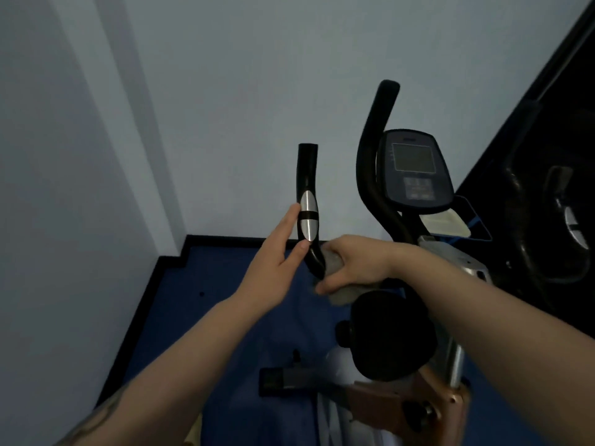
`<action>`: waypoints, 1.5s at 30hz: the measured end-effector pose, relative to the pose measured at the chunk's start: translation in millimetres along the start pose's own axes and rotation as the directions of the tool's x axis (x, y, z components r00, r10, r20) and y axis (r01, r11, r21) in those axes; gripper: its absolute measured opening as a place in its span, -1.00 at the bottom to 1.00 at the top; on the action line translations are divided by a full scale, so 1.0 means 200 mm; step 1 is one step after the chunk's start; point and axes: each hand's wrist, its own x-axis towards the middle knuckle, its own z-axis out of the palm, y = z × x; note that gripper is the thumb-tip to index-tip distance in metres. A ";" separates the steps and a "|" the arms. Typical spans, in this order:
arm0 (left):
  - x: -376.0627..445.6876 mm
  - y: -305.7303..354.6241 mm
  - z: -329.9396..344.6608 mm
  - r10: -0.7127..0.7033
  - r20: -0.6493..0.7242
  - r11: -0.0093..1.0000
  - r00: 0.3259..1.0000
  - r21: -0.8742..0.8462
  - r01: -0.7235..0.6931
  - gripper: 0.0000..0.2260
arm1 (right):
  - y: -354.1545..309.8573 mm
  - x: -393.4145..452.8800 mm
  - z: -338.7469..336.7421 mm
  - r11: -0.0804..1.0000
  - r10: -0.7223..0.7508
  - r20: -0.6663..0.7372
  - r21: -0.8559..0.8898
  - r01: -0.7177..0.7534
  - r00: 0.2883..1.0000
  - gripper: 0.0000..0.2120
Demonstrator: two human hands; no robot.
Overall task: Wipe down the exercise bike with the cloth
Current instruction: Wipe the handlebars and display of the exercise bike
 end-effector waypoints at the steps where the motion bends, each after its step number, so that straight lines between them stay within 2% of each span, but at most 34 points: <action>1: 0.00 0.00 0.01 -0.006 -0.011 1.000 1.000 -0.010 0.006 -0.47 | -0.01 0.02 0.02 0.999 -0.017 -0.012 0.029 0.018 1.000 -0.68; 3: -0.01 0.00 0.02 -0.012 -0.019 1.000 1.000 -0.008 0.011 -0.47 | 0.02 0.00 0.02 0.998 -0.017 -0.025 0.055 0.018 1.000 -0.62; 7: 0.00 0.00 0.00 0.005 -0.023 0.999 1.000 0.035 -0.004 -0.47 | 0.09 -0.08 -0.04 0.999 0.039 0.026 -0.030 -0.038 0.999 -0.55; 9: -0.01 -0.01 0.00 0.005 -0.034 1.000 0.999 0.018 -0.004 -0.48 | 0.04 -0.04 -0.01 1.000 0.010 0.022 -0.028 -0.009 1.000 -0.55; 14: 0.00 -0.01 0.00 0.006 -0.101 1.000 0.995 -0.002 -0.006 -0.52 | 0.02 -0.04 0.04 0.984 -0.020 -0.116 0.175 0.040 0.993 -0.56; 16: 0.02 0.00 -0.05 0.030 -0.107 0.999 0.994 0.019 -0.028 -0.59 | 0.05 -0.06 0.04 0.980 -0.012 -0.137 0.195 0.039 0.991 -0.59; 18: 0.05 0.01 -0.10 0.045 -0.144 0.999 0.989 0.019 -0.042 -0.76 | 0.04 -0.03 0.05 0.986 -0.027 -0.156 0.158 0.052 0.987 -0.56; 20: 0.10 0.02 -0.14 0.044 -0.182 0.999 0.982 0.012 -0.042 -0.92 | 0.00 0.03 0.06 0.976 -0.018 -0.210 0.209 0.063 0.978 -0.58; 22: 0.14 0.02 -0.17 0.041 -0.217 0.999 0.975 0.004 -0.041 -0.88 | -0.03 0.07 0.08 0.924 0.053 -0.288 0.378 0.062 0.956 -0.66; 25: 0.23 0.01 -0.21 0.046 -0.189 0.999 0.981 -0.007 -0.048 -0.87 | -0.04 0.11 0.09 0.802 0.195 -0.368 0.594 0.069 0.909 -0.59; 28: 0.33 0.02 -0.24 0.059 -0.193 0.997 0.979 -0.032 -0.066 -0.88 | -0.11 0.17 0.05 0.697 0.260 -0.384 0.710 0.103 0.886 -0.54; 30: 0.40 0.04 -0.26 0.086 -0.199 0.994 0.976 -0.042 -0.096 -0.86 | -0.18 0.26 -0.01 0.633 0.358 -0.405 0.768 0.100 0.842 -0.46; 33: 0.46 0.05 -0.29 0.119 -0.190 0.991 0.975 -0.039 -0.128 -0.81 | -0.22 0.27 0.00 0.422 0.433 -0.358 0.892 0.165 0.828 -0.26; 34: 0.48 0.05 -0.30 0.132 -0.173 0.989 0.976 -0.036 -0.141 -0.79 | -0.23 0.26 0.02 0.355 0.460 -0.335 0.918 0.175 0.822 -0.29; 35: 0.50 0.05 -0.31 0.148 -0.150 0.987 0.978 -0.036 -0.155 -0.77 | -0.23 0.25 0.03 0.337 0.477 -0.331 0.924 0.178 0.814 -0.35; 39: 0.57 0.04 -0.35 0.182 -0.061 0.981 0.981 -0.060 -0.186 -0.72 | -0.21 0.21 0.08 0.489 0.424 -0.444 0.846 0.214 0.790 -0.50; 43: 0.63 0.04 -0.31 0.204 0.042 0.974 0.978 -0.106 -0.199 -0.69 | -0.27 0.30 -0.03 0.500 0.471 -0.580 0.796 0.341 0.664 -0.69; 45: 0.65 0.03 -0.31 0.222 0.073 0.967 0.972 -0.142 -0.210 -0.69 | -0.27 0.35 -0.01 0.503 0.472 -0.603 0.783 0.365 0.644 -0.71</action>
